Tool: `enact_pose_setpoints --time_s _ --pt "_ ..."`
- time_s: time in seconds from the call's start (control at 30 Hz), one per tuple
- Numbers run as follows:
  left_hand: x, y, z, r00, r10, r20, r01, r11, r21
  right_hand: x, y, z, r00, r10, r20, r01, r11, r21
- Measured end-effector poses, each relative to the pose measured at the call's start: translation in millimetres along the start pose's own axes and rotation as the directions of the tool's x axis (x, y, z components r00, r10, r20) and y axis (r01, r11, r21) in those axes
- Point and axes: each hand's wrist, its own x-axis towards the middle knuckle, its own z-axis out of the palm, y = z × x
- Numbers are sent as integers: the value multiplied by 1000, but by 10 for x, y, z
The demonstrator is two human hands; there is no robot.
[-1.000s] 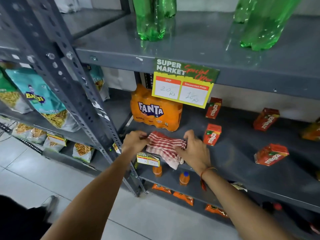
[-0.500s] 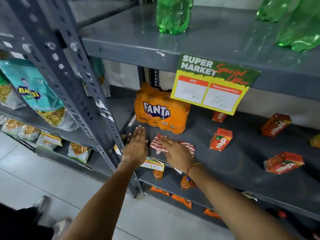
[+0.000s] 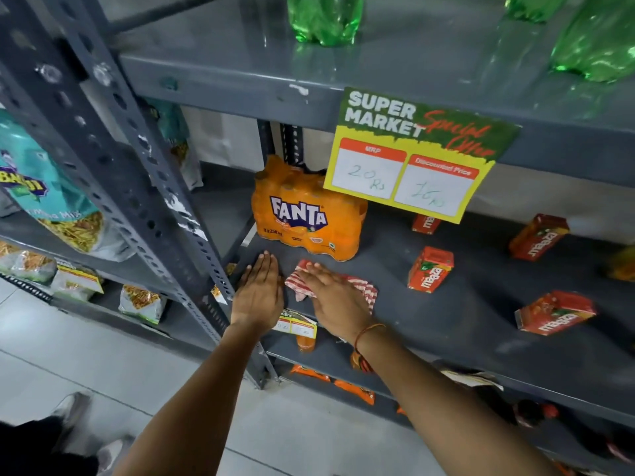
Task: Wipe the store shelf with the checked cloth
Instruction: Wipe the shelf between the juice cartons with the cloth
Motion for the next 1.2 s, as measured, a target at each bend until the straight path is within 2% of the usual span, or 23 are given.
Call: enact_pose_setpoints --time_s 0.27,0.5,0.57,0.63,0.7,0.83,0.9,1.03,1.2 --pt "19 -6 -2 999 -9 49 8 1000 27 -586 236 -135 988 141 -62 -142 990 -4" --pt "12 18 -27 997 -22 77 19 999 36 -1199 490 -294 939 302 -166 -304 952 11" --pt "3 94 -18 995 -18 94 14 999 49 -1267 564 -382 922 336 -195 -326 942 80" --pt "-27 234 24 995 20 98 -26 998 60 -1220 574 -481 907 383 -173 -339 910 238" --pt "-64 417 85 993 75 91 -81 995 65 -1104 488 -504 912 375 -166 -321 904 282" --pt "-92 759 196 979 172 111 -178 983 50 -948 236 -240 969 228 -93 -222 973 68" --pt "-93 860 236 973 195 126 -205 976 72 -947 225 -170 969 221 -107 -224 974 -17" --pt "-112 934 274 973 204 113 -212 975 67 -1048 302 -228 964 225 -141 -231 973 -27" --pt "-166 1104 302 969 227 100 -233 971 50 -1245 449 -326 938 317 -142 -324 946 -27"
